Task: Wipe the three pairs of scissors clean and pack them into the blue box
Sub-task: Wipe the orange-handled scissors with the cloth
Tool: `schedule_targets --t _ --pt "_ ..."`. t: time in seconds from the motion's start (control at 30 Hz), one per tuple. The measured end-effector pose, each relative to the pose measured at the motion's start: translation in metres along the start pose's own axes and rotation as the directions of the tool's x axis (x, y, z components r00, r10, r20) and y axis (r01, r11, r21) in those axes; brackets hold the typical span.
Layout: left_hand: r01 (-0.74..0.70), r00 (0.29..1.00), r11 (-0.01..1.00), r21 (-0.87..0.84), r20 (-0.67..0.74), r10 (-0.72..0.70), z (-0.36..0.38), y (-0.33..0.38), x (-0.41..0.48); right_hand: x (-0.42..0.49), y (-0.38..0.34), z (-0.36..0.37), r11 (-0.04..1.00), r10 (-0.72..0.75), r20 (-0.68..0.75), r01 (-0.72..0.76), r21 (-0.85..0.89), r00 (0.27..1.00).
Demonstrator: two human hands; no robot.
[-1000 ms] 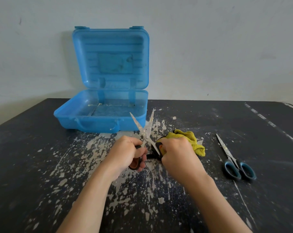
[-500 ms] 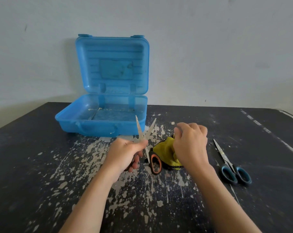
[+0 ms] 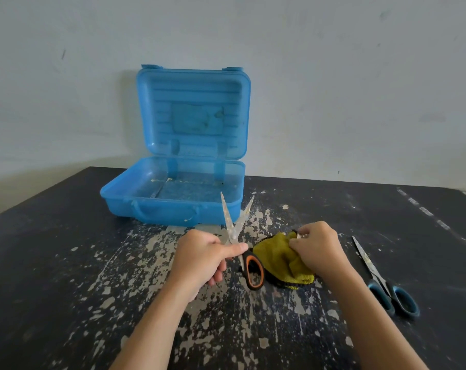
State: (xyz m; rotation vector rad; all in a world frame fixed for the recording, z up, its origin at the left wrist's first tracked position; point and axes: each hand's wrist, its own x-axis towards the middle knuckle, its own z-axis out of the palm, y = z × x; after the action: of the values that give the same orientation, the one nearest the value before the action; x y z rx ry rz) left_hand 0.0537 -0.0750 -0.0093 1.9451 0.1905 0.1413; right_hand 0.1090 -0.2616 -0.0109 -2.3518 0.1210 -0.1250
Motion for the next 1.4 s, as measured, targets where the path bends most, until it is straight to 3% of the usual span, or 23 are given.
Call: schedule_targets --t 0.17,0.33,0.43,0.57,0.67,0.8,1.0,1.13,1.3,1.4 --pt "0.025 0.999 0.999 0.038 -0.040 -0.024 0.001 0.000 0.002 -0.007 -0.007 -0.010 0.923 -0.163 -0.192 0.218 0.317 0.968" --pt "0.041 0.997 0.992 0.116 -0.075 -0.032 0.003 0.002 0.001 -0.024 -0.018 -0.006 0.844 -0.282 -0.234 0.356 0.400 0.931" --pt "0.040 0.997 0.990 0.135 -0.068 -0.031 0.004 0.004 -0.001 -0.035 -0.025 0.007 0.808 -0.427 -0.238 0.487 0.331 0.872" --pt "0.035 0.997 0.990 0.134 -0.079 -0.025 0.005 0.004 -0.002 -0.040 -0.023 0.033 0.699 -0.694 -0.165 0.711 0.083 0.701" --pt "0.029 0.994 0.981 0.192 -0.110 -0.008 0.002 0.002 0.000 -0.045 -0.023 0.039 0.646 -0.754 -0.073 0.757 0.099 0.653" --pt "0.006 0.994 0.971 0.240 -0.110 0.021 0.000 0.002 -0.002 -0.045 -0.023 0.045 0.649 -0.754 -0.098 0.760 0.034 0.649" --pt "-0.078 0.993 0.945 0.318 -0.059 0.102 0.001 0.005 -0.005 -0.033 -0.025 0.045 0.701 -0.701 -0.267 0.708 -0.084 0.662" --pt "-0.098 0.993 0.931 0.352 -0.027 0.115 0.003 0.005 -0.006 -0.014 -0.016 0.038 0.765 -0.640 -0.290 0.627 -0.151 0.711" --pt "-0.066 0.998 0.923 0.379 0.012 0.067 0.003 0.004 -0.004 -0.005 -0.010 0.027 0.883 -0.440 -0.357 0.469 -0.008 0.824" --pt "-0.054 0.998 0.926 0.373 -0.011 0.063 0.002 0.002 -0.001 -0.013 -0.017 0.016 0.870 -0.411 -0.391 0.482 0.102 0.824"
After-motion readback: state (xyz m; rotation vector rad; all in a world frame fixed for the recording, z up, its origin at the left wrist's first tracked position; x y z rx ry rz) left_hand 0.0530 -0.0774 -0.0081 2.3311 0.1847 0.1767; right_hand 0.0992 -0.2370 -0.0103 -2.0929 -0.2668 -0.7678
